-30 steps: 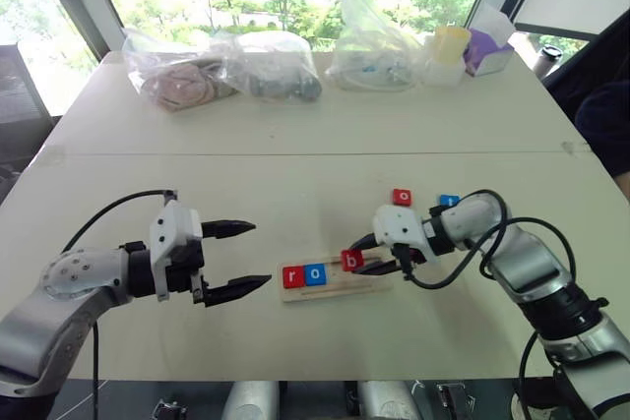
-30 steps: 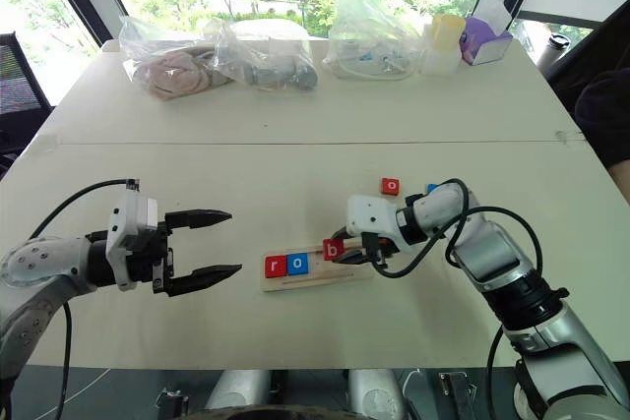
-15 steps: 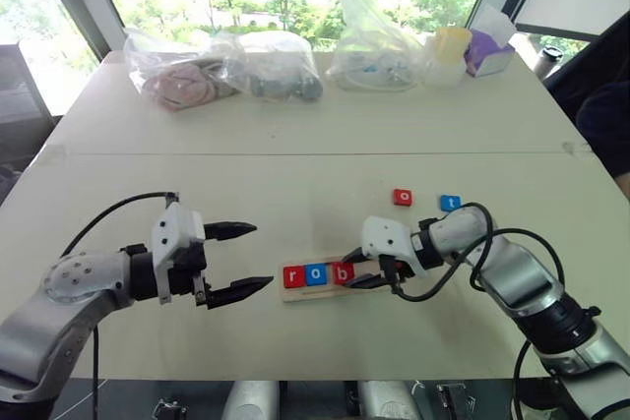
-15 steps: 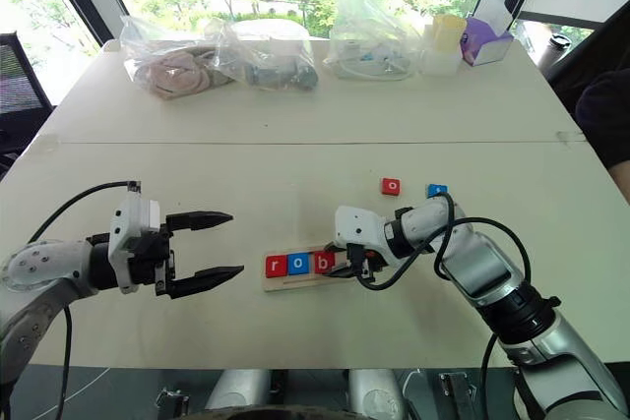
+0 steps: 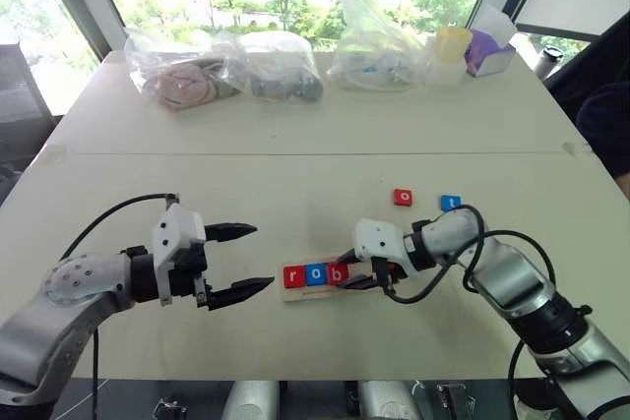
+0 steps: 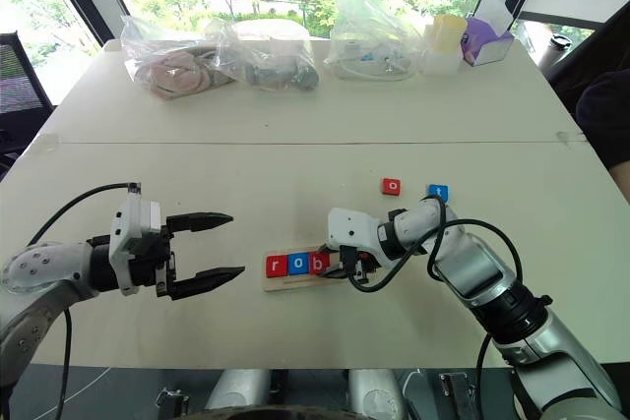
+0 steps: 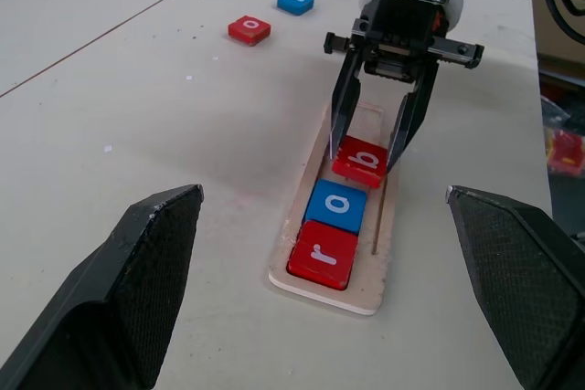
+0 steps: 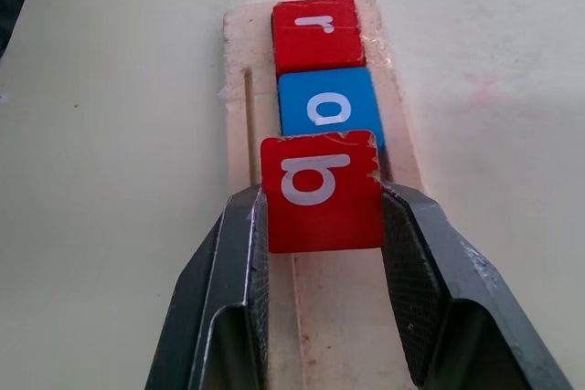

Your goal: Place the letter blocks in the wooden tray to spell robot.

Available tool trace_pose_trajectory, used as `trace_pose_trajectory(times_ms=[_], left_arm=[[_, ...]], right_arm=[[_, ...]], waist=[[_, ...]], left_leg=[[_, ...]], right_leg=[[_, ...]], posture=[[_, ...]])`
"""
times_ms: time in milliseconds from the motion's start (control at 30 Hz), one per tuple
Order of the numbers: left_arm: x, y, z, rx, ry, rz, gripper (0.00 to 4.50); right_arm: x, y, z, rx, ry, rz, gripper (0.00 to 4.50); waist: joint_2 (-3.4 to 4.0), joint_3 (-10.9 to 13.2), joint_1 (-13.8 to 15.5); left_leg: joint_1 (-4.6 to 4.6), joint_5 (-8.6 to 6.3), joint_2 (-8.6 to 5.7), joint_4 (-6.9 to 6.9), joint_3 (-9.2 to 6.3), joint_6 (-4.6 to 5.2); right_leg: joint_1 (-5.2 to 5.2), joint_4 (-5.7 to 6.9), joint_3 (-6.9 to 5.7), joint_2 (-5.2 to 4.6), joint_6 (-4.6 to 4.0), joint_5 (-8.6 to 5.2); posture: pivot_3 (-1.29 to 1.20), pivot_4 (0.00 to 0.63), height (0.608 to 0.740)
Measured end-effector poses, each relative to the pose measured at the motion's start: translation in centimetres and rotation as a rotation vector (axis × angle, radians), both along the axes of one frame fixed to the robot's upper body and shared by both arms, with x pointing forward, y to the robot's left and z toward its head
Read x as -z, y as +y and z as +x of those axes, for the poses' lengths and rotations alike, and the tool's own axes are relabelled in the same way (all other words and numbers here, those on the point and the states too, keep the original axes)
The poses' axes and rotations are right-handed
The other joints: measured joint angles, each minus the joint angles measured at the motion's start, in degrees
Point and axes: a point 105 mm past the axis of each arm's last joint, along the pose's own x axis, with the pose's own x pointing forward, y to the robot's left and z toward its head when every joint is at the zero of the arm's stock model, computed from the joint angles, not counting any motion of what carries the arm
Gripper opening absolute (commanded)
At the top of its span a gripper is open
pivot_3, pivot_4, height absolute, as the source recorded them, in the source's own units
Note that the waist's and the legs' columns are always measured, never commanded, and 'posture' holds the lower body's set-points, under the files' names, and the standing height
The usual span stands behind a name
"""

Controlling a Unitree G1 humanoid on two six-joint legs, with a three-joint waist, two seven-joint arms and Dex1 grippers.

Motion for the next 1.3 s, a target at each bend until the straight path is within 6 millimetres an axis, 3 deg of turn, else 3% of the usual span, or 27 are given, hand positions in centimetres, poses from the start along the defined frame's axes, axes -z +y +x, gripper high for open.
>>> trace_pose_trajectory(times_ms=[200, 233, 567, 667, 833, 1000, 1300], left_arm=[[0.0, 0.0, 0.1, -0.007, -0.002, -0.004, 4.5], [0.0, 0.0, 0.1, -0.008, -0.002, -0.006, 4.5], [0.1, -0.2, 0.1, -0.009, 0.003, -0.009, 4.5], [0.1, -0.1, 0.1, -0.011, 0.002, -0.009, 4.5], [0.2, -0.3, 0.0, -0.01, 0.004, -0.019, 4.5], [0.0, -0.7, 0.2, 0.001, -0.01, -0.032, 4.5], [0.0, -1.2, 0.5, 0.026, -0.015, -0.031, 4.5]], right_arm=[[0.1, 0.1, 0.1, 0.001, -0.004, -0.001, 4.13], [0.1, 0.1, 0.1, 0.0, -0.004, -0.003, 4.41], [-0.6, -0.2, 0.8, 0.033, -0.024, 0.012, 4.41], [-2.8, -0.7, 3.1, 0.177, -0.086, 0.091, 4.41], [-5.9, -3.2, 8.3, 0.608, -0.215, 0.212, 4.41], [-5.0, -5.9, 9.9, 0.949, -0.195, 0.203, 4.41], [-2.1, -8.3, 9.5, 1.218, -0.196, 0.093, 4.41]], waist=[[0.0, 0.0, 0.0], [0.0, 0.0, 0.0], [0.0, 0.0, 0.01], [0.0, 0.0, -0.03], [-0.01, -0.01, 0.03], [-0.01, -0.01, 0.03], [0.0, -0.02, -0.22]], left_leg=[[0.0, 0.0, 0.0, 0.0, 0.0, 0.0], [0.0, 0.0, 0.0, 0.0, 0.0, 0.0], [0.0, 0.0, 0.0, 0.01, 0.0, 0.0], [0.0, 0.0, 0.0, 0.01, 0.0, 0.0], [-0.06, 0.0, 0.0, -0.02, -0.01, -0.01], [-0.09, 0.01, -0.03, -0.03, -0.01, -0.01], [-0.08, 0.01, -0.02, -0.03, 0.02, 0.0]], right_leg=[[0.0, 0.0, 0.0, 0.0, 0.0, 0.0], [0.0, 0.0, 0.0, 0.0, 0.0, 0.0], [0.0, 0.0, 0.0, 0.0, 0.0, 0.0], [0.0, 0.02, 0.02, 0.0, 0.0, 0.0], [-0.08, 0.03, 0.02, -0.05, -0.01, 0.0], [-0.1, 0.03, 0.02, -0.07, -0.01, 0.0], [-0.13, 0.07, 0.04, 0.02, 0.0, 0.01]], posture=[[0.0, 0.15, 0.74], [0.0, 0.15, 0.74], [0.0, 0.15, 0.74], [0.0, 0.15, 0.74], [0.0, 0.15, 0.74], [0.0, 0.15, 0.74], [0.0, 0.15, 0.74]])
